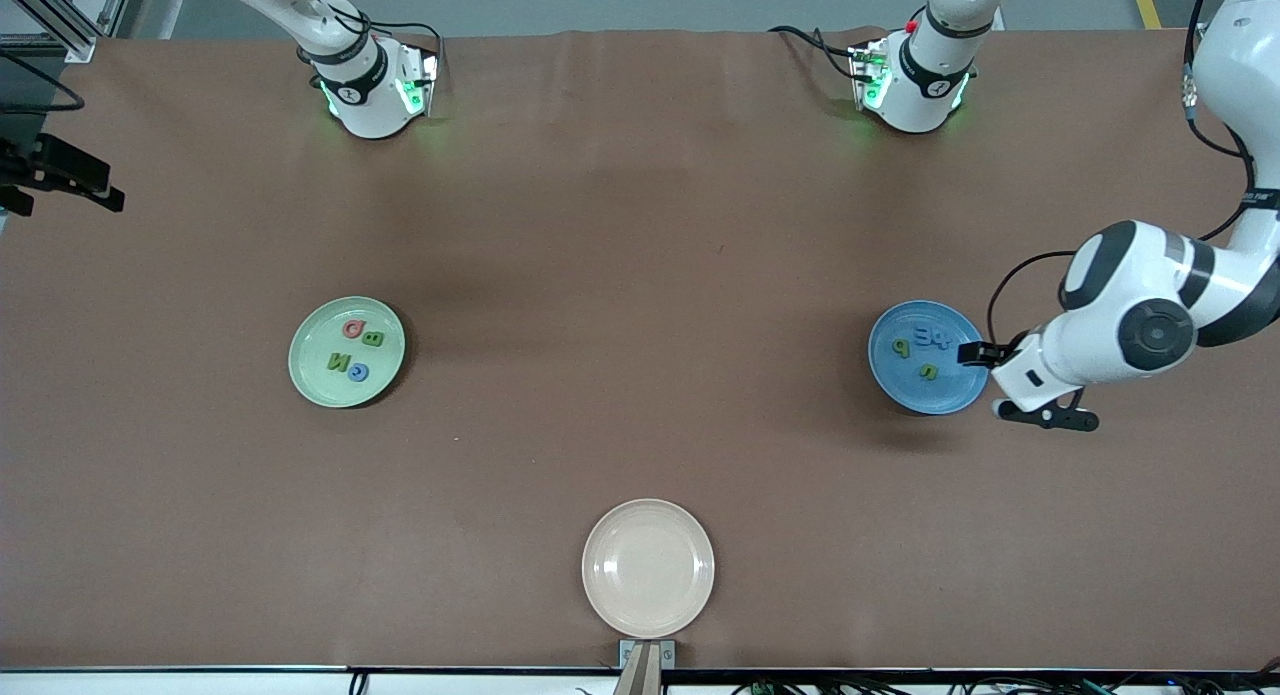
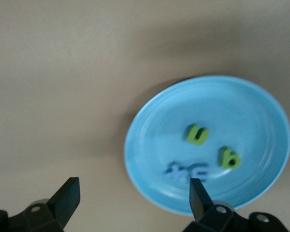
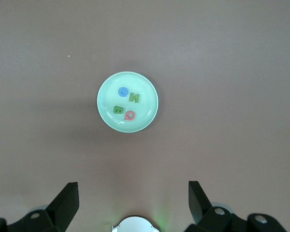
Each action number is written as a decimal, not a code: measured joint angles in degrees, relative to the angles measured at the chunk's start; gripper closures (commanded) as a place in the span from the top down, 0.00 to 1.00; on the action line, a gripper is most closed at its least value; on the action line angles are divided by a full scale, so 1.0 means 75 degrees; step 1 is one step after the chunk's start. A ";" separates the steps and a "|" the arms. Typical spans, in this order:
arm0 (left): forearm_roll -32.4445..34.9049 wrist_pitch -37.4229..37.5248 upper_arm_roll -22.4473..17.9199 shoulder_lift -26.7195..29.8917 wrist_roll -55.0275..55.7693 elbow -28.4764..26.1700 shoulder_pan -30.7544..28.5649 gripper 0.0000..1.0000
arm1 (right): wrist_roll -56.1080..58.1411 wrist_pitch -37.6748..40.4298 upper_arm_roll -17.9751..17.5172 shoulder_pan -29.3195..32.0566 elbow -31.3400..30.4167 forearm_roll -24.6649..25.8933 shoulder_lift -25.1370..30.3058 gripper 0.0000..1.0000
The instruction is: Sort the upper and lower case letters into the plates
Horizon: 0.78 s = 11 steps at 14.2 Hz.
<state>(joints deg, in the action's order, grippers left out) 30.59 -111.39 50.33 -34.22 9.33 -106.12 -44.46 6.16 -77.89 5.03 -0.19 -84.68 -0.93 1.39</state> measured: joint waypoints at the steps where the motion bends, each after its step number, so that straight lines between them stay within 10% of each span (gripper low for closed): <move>1: -0.0540 -0.0005 -0.0615 0.0349 -0.0383 0.0029 0.0447 1.00 | 0.0000 0.0076 0.0002 0.0001 0.0015 0.0001 0.0064 1.00; 7: -0.3672 0.0057 -0.5733 0.2499 -0.2250 0.0178 0.4954 1.00 | 0.0034 0.0360 -0.0002 0.0001 0.0332 0.0001 0.0172 1.00; 11: -0.4025 0.0096 -0.6957 0.3244 -0.2598 0.0132 0.5780 1.00 | 0.0136 0.0708 -0.0001 0.0001 0.0390 0.0002 0.0171 1.00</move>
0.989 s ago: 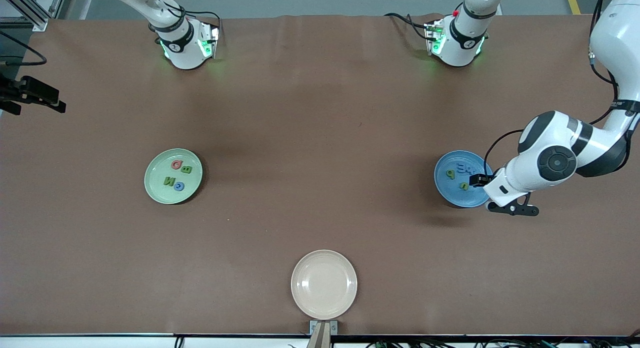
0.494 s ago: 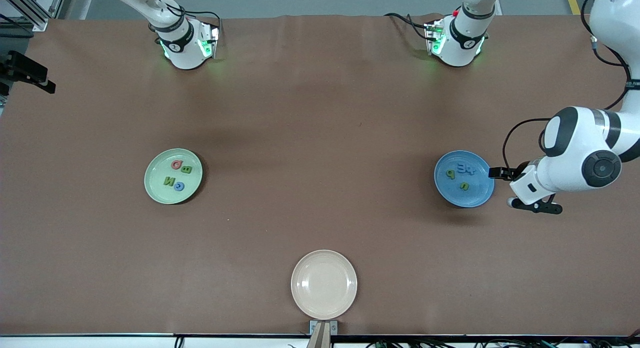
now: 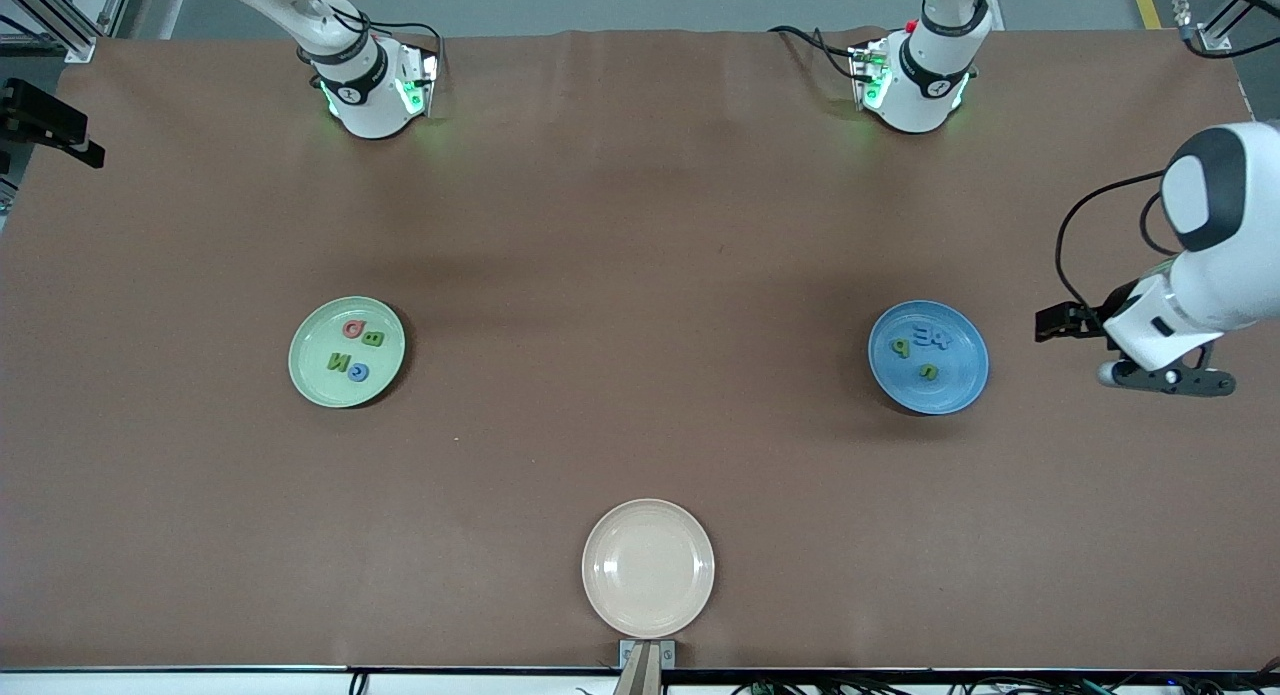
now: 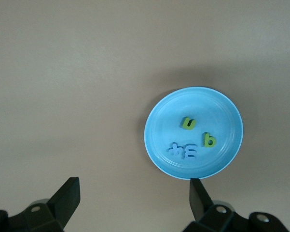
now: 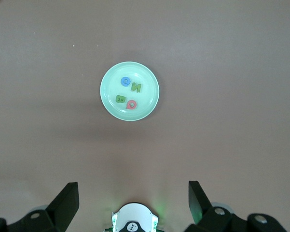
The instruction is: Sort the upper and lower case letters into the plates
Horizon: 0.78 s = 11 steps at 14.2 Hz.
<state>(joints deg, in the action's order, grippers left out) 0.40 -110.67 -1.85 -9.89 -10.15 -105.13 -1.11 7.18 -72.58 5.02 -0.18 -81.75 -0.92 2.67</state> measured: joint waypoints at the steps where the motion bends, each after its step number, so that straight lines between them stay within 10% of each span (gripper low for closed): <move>1: -0.0020 0.0000 -0.0024 0.0101 0.0000 -0.0003 0.0002 1.00 | 0.0001 0.0112 0.0001 0.0000 0.0076 0.0000 0.0002 1.00; 11: -0.0062 0.0099 -0.0066 0.1333 0.0043 -0.0008 0.0035 1.00 | 0.0001 0.0358 -0.0040 -0.0005 0.0322 0.0000 0.0024 1.00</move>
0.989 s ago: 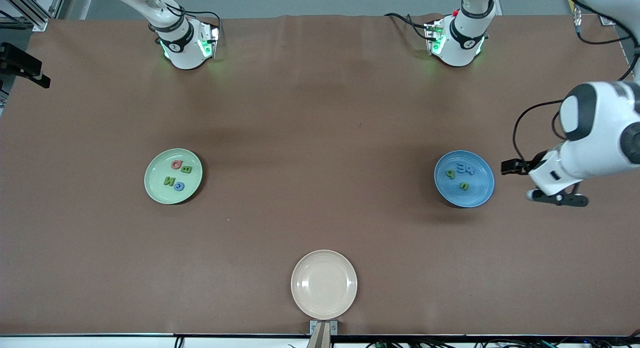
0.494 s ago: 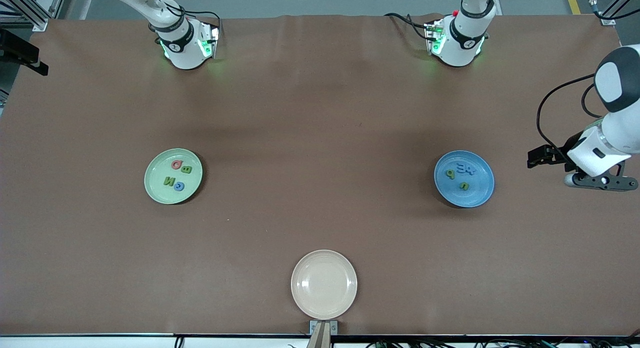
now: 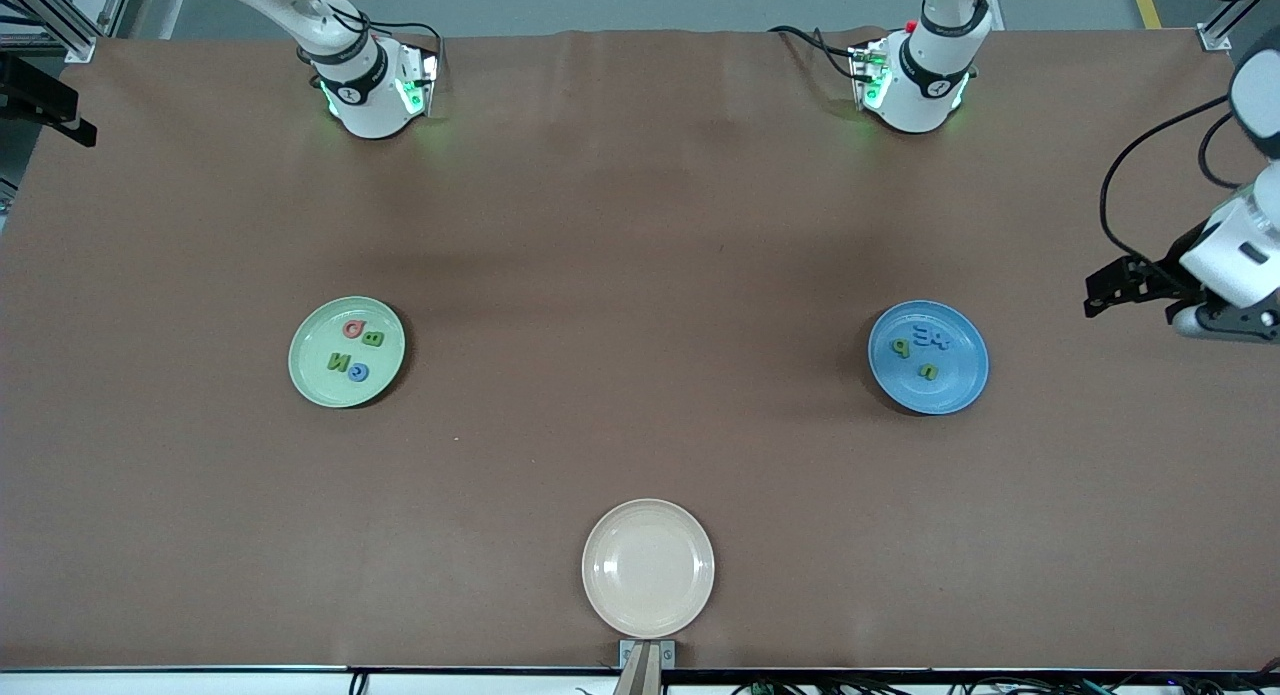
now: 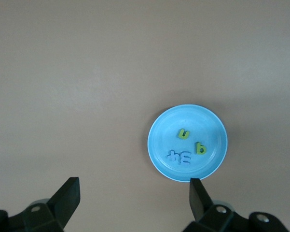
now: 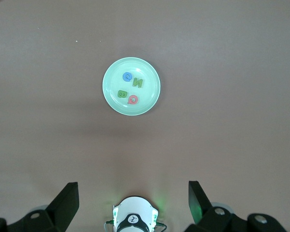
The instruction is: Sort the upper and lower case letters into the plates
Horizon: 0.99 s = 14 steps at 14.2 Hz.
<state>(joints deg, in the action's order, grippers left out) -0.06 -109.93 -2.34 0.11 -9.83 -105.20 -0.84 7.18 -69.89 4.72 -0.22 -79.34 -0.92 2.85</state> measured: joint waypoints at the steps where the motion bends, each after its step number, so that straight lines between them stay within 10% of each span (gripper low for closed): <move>1: 0.0000 0.0013 -0.0003 0.0187 0.0006 0.0001 0.0000 1.00 | 0.0000 0.0008 0.0000 0.0000 0.0002 0.0000 0.0004 1.00; 14: -0.0001 0.1180 0.0327 0.0506 0.0551 0.1475 0.0017 1.00 | 0.0000 -0.0033 -0.0010 -0.0001 -0.0056 0.0000 0.0068 1.00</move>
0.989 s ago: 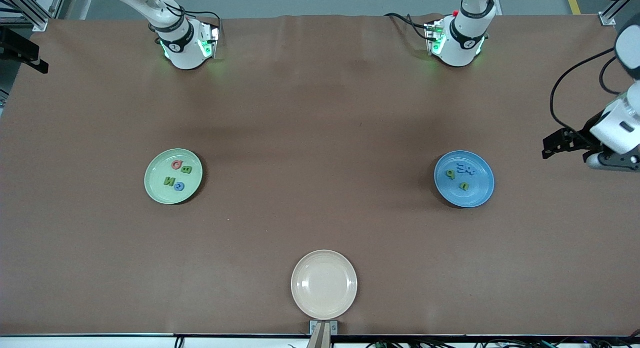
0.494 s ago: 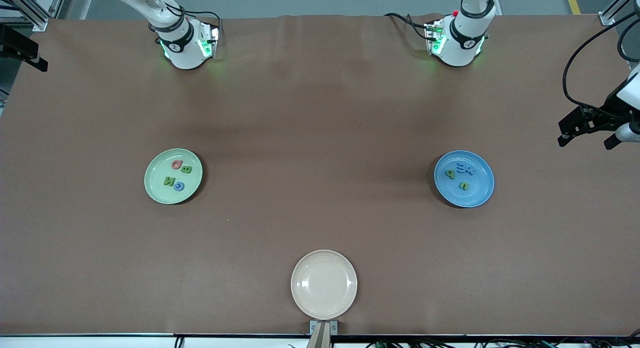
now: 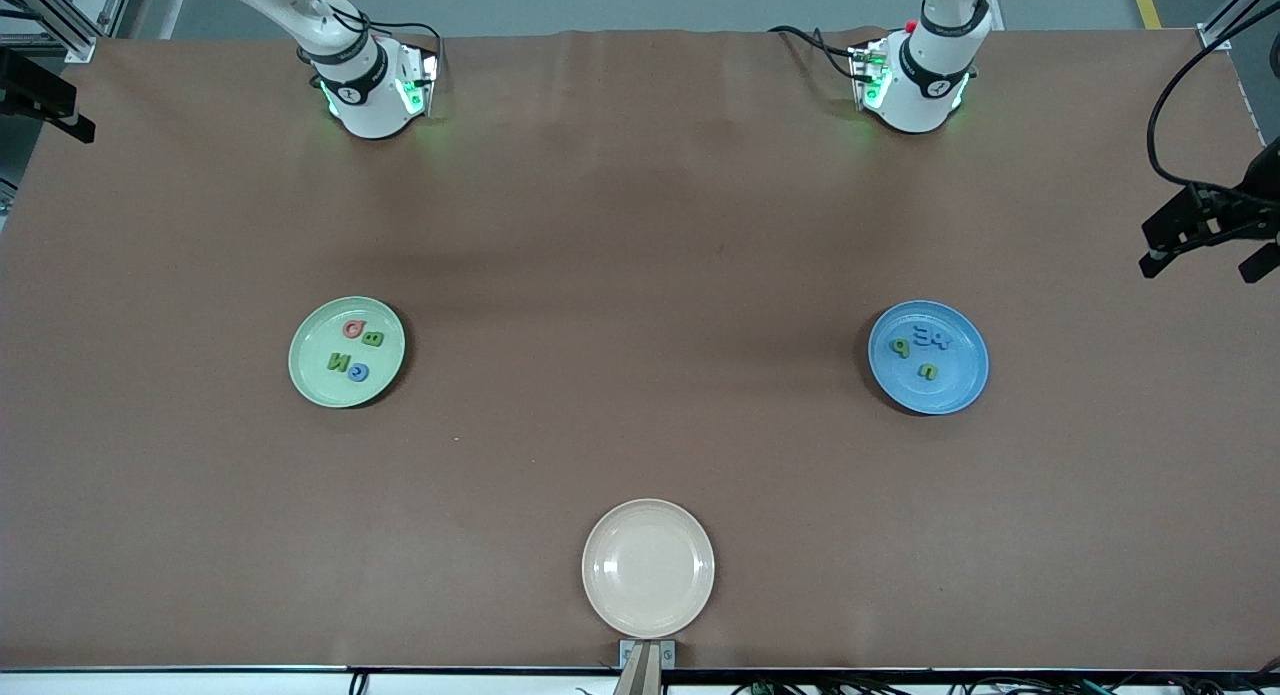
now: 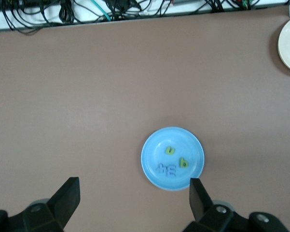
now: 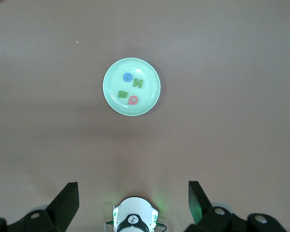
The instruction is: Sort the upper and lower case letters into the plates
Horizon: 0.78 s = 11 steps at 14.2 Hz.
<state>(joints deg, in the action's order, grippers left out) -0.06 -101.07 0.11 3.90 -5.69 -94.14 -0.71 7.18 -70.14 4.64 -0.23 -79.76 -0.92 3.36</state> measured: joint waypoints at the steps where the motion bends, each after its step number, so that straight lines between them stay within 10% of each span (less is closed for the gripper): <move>1: 0.0000 0.0315 -0.0001 -0.0024 0.0001 0.0201 0.0000 1.00 | 0.0000 -0.0006 -0.0005 -0.0001 -0.0003 0.0000 0.0000 1.00; 11: 0.0000 0.0732 -0.0009 -0.0294 0.0001 0.0422 -0.0005 1.00 | 0.0000 -0.0443 -0.0033 -0.0037 -0.0010 0.0000 0.0001 1.00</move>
<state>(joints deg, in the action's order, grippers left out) -0.06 -95.59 0.05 1.69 -5.68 -90.97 -0.75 7.18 -73.46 4.39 -0.51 -79.83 -0.92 3.37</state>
